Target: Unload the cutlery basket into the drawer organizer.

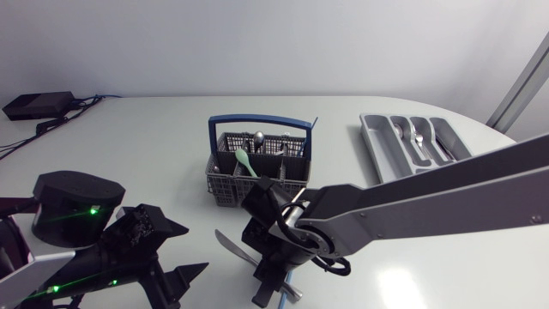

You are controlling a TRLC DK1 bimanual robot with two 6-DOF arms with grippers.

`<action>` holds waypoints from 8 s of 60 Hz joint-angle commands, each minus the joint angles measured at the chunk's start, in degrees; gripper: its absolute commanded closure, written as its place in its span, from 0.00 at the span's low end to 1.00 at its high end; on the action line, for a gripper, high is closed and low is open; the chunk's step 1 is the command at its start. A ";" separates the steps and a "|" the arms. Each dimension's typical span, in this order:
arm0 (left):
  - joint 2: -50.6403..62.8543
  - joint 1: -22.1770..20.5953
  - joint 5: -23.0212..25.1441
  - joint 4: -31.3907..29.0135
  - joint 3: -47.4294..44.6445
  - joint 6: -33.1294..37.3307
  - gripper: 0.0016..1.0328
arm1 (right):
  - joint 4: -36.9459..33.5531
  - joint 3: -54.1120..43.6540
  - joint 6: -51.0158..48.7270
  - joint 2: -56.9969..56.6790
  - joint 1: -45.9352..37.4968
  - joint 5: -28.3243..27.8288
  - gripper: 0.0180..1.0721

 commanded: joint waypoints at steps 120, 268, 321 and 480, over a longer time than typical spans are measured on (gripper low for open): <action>1.16 -2.05 -0.44 6.39 -2.75 -0.71 0.13 | -2.70 -19.31 -24.03 -35.68 -70.74 -15.26 0.89; -0.07 -6.44 -3.96 4.11 -1.52 -3.88 0.13 | -3.66 -0.06 -9.79 -16.34 -57.82 -2.52 0.17; 3.27 -0.38 -3.34 7.54 -2.84 -3.61 0.14 | -17.90 0.02 16.58 -6.59 -10.45 -4.89 0.17; 8.54 13.60 -3.26 11.49 3.93 -6.08 0.17 | 8.11 6.61 -0.38 0.27 -65.20 -8.94 0.88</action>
